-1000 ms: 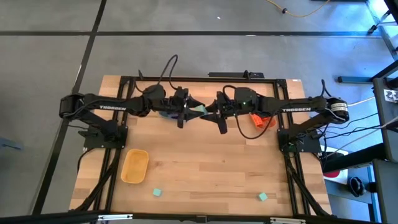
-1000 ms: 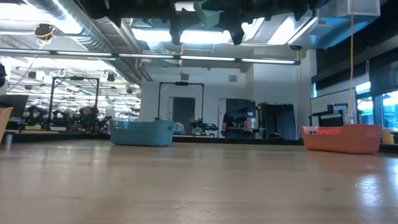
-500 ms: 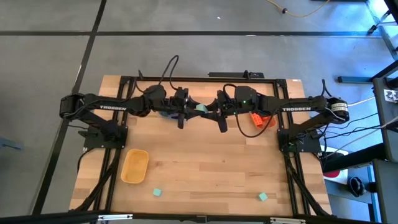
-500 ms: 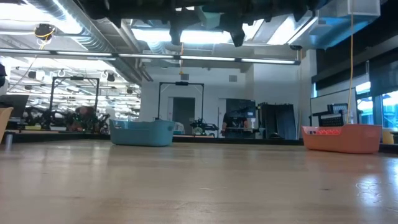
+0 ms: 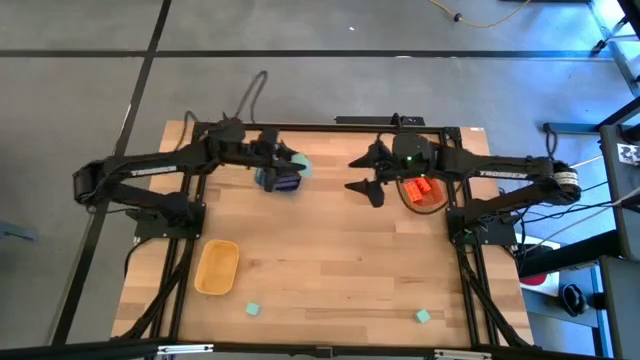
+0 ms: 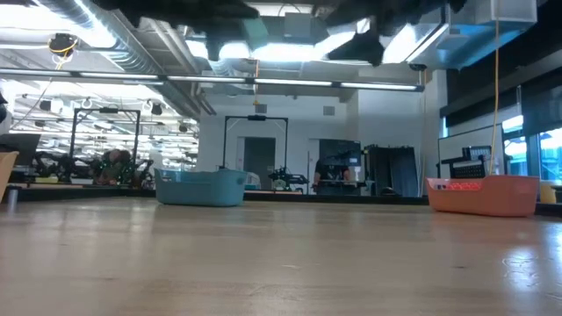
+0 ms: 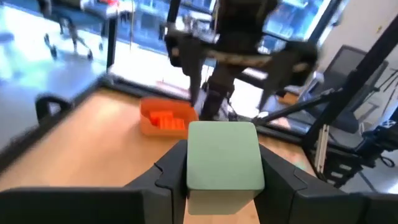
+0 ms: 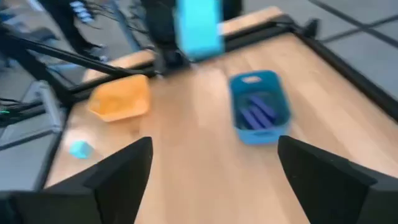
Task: Sort & place blocks by color
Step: Put the top center blue block into the yellow bin
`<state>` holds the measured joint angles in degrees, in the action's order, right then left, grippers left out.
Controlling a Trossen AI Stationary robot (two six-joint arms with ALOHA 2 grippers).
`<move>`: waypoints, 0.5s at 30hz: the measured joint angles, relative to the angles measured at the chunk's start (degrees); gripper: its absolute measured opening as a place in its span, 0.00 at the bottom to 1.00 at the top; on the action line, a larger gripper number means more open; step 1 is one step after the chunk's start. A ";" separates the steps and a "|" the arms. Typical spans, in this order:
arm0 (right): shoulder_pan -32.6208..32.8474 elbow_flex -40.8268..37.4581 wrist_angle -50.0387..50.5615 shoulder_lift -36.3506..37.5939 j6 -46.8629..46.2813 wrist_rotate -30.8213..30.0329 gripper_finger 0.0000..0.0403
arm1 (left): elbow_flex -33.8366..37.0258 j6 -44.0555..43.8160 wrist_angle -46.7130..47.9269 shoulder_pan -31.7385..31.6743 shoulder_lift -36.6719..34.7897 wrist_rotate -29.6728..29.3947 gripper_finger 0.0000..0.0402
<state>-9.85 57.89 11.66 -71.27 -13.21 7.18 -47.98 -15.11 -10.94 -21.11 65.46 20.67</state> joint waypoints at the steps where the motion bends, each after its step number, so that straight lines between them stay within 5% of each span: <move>1: -0.08 0.00 1.52 0.95 0.05 -1.07 0.87 | 0.52 0.34 0.00 -0.10 -1.65 -0.03 0.31; 9: -0.15 -1.90 6.71 8.36 -0.99 -5.22 0.88 | 15.12 -6.54 -5.89 4.24 -14.48 -6.87 0.31; 15: -0.15 -15.30 -8.47 15.28 -8.41 -5.93 0.88 | 22.55 -10.26 -14.14 8.73 -20.44 -12.31 0.31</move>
<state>-10.00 42.59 3.19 -55.99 -21.62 1.26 -25.44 -25.36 -25.08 -12.38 45.03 8.36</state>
